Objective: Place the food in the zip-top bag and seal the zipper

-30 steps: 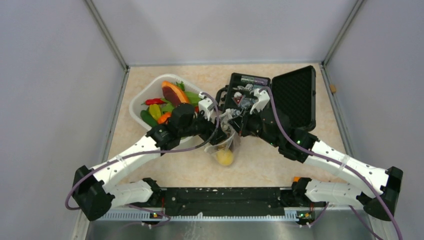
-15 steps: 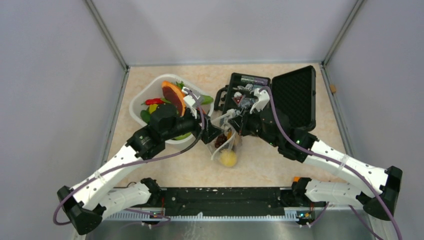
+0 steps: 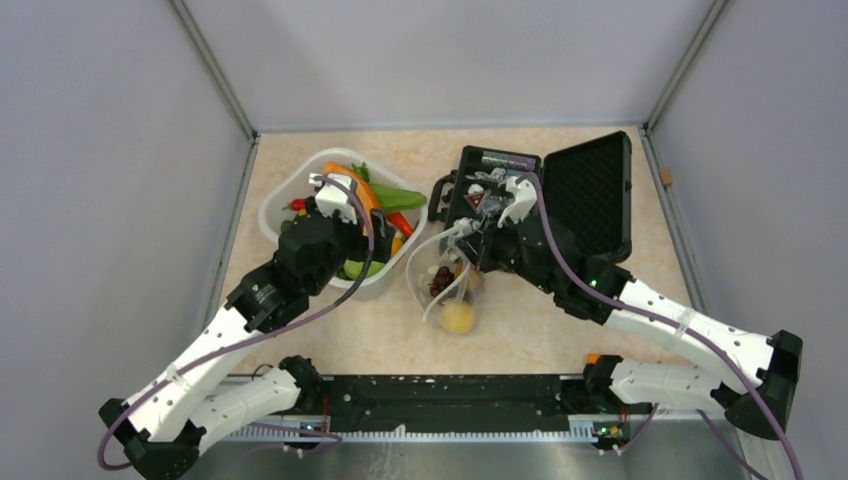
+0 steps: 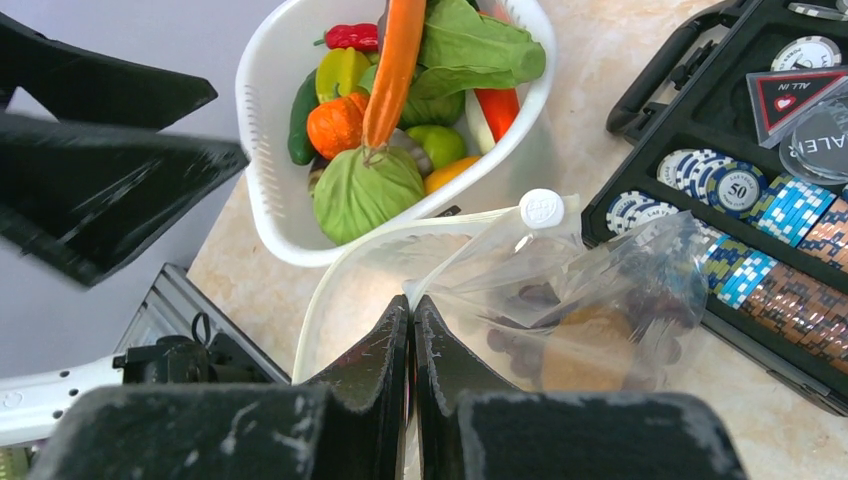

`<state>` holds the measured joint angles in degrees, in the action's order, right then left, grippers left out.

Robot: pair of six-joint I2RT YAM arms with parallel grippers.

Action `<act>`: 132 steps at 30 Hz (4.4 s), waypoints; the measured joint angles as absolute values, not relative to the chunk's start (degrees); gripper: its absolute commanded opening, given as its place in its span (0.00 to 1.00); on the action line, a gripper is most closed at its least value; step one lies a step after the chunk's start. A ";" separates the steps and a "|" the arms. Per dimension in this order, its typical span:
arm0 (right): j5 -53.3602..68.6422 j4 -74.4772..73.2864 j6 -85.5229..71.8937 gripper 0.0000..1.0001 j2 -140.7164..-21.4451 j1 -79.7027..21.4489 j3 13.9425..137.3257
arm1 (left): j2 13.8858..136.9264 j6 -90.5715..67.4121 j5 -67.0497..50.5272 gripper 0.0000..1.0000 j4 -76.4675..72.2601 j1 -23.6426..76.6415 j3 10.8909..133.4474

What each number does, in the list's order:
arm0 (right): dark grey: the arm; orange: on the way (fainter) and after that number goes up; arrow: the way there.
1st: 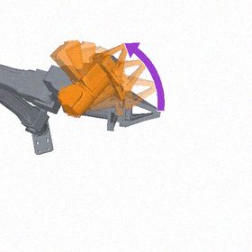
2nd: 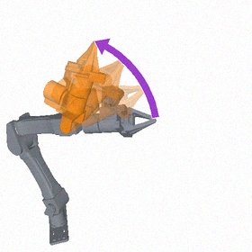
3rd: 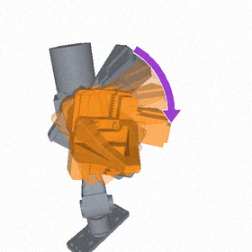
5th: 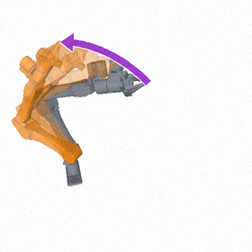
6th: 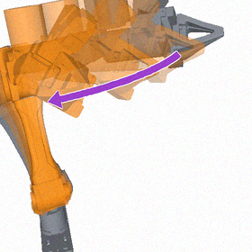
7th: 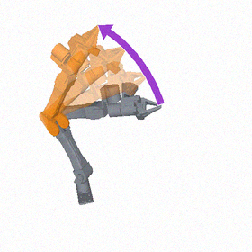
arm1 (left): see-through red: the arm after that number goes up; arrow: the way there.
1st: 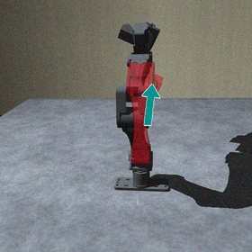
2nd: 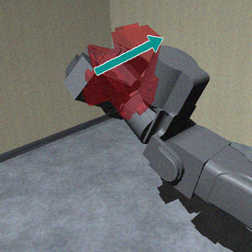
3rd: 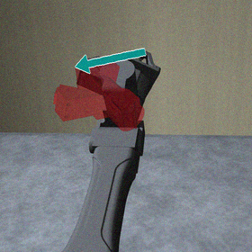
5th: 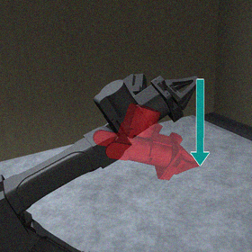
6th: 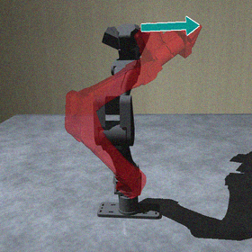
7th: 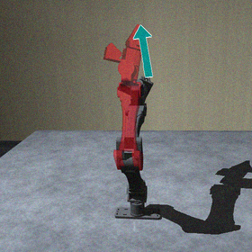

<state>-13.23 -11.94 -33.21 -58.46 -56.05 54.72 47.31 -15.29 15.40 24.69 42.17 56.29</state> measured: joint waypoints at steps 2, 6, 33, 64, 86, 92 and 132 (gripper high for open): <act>-13.10 -11.90 -33.26 0.03 -58.59 -56.05 54.72 | 47.59 -15.97 19.92 0.99 26.35 40.32 55.66; -12.75 -11.62 -33.30 0.03 -58.65 -56.05 54.72 | 49.08 -17.89 22.35 0.99 28.97 31.31 53.63; -12.56 -10.72 -33.01 0.04 -58.67 -56.05 54.04 | 73.65 -12.25 18.39 0.95 30.39 16.62 56.47; -12.64 -10.72 -32.56 0.06 -58.17 -56.05 53.98 | 74.96 -15.05 18.85 0.02 33.34 16.03 57.06; -12.71 -10.76 -32.56 0.05 -58.28 -56.05 54.00 | 48.03 -16.82 0.03 0.02 27.99 16.03 54.22; -12.45 -10.72 -32.60 0.05 -58.78 -56.05 54.00 | 43.99 -21.39 -20.51 0.02 16.91 16.08 50.76; -12.34 -10.28 -33.28 0.05 -59.16 -56.05 54.04 | 59.77 -12.19 -23.49 0.71 24.18 43.94 51.64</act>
<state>-12.34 -10.28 -33.28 -59.16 -56.05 54.04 59.77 -12.19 -23.49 24.18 43.94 51.64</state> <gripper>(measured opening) 0.053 0.656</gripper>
